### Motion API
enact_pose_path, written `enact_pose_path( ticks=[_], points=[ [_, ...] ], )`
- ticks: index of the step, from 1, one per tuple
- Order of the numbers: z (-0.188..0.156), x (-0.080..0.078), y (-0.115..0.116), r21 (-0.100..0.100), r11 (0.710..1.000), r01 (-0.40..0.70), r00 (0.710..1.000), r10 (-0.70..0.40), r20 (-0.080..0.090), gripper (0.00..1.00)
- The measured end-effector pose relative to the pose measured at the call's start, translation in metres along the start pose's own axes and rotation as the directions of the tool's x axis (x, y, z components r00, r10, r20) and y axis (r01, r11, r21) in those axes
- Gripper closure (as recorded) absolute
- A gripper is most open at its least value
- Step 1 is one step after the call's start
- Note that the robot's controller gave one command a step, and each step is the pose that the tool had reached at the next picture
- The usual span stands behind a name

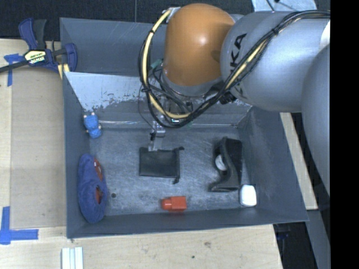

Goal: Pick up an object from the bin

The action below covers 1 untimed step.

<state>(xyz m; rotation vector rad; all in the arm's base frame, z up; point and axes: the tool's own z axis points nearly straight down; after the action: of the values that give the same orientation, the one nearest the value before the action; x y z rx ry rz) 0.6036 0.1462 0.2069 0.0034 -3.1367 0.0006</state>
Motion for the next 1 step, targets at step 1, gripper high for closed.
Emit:
enact_pose_path(
  ticks=[1],
  points=[
    [0.0509, 0.0227, -0.0562, 0.003, 1.000, 0.015, 1.000, -0.015, 0.001, 0.00]
  ],
)
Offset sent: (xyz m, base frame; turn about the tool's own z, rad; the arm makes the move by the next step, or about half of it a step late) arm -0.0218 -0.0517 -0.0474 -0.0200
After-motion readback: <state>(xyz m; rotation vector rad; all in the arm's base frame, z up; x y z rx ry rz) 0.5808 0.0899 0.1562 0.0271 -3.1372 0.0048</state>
